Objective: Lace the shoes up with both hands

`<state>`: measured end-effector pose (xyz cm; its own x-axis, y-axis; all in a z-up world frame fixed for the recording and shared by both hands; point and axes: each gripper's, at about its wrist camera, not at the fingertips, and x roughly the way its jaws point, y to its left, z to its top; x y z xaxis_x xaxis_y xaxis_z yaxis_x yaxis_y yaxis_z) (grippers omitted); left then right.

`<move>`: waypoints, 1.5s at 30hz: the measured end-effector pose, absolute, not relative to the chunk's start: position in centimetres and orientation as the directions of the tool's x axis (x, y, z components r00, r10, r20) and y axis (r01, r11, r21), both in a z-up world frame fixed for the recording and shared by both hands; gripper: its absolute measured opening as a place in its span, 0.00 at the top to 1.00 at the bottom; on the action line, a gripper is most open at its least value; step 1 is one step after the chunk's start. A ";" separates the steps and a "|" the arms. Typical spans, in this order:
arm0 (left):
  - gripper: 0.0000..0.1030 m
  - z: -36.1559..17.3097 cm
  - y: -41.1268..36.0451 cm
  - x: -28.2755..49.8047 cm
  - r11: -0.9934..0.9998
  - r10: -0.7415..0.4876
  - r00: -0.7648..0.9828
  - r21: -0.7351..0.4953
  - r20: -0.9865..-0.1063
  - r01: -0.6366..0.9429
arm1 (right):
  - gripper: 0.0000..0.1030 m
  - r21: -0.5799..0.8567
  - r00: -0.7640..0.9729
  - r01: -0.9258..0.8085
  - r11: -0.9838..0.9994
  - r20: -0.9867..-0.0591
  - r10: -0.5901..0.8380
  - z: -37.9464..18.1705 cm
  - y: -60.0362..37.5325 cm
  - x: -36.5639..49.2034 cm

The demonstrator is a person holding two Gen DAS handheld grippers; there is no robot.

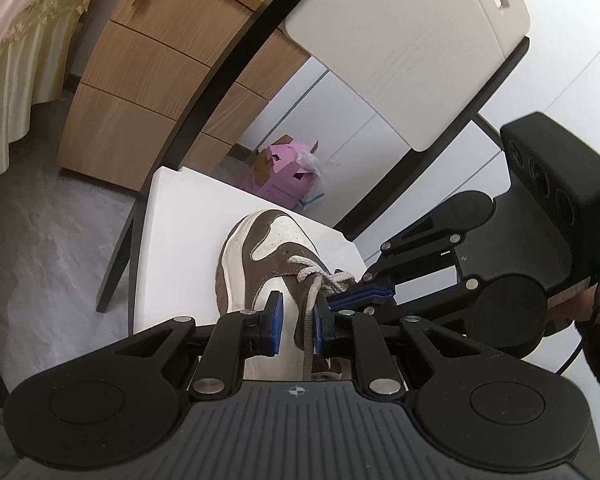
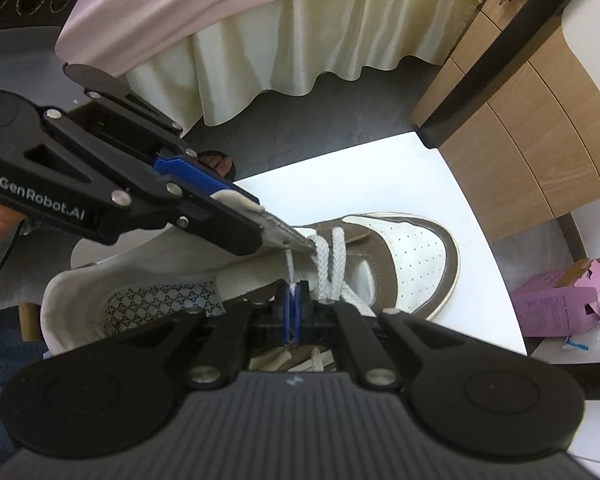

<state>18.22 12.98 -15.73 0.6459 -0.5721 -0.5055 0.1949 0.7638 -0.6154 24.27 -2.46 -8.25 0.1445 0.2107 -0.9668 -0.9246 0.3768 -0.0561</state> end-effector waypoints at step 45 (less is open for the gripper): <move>0.83 -14.4 7.3 16.0 0.892 -0.394 0.695 -0.068 -0.601 0.448 | 0.67 -0.103 0.249 -0.904 0.416 -0.917 0.313 -7.3 -3.3 23.3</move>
<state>16.00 7.28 -14.44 0.6949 -0.3944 -0.6013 0.4477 0.8917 -0.0675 23.25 -3.27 -7.31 0.2486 0.3134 -0.9165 -0.9035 0.4160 -0.1028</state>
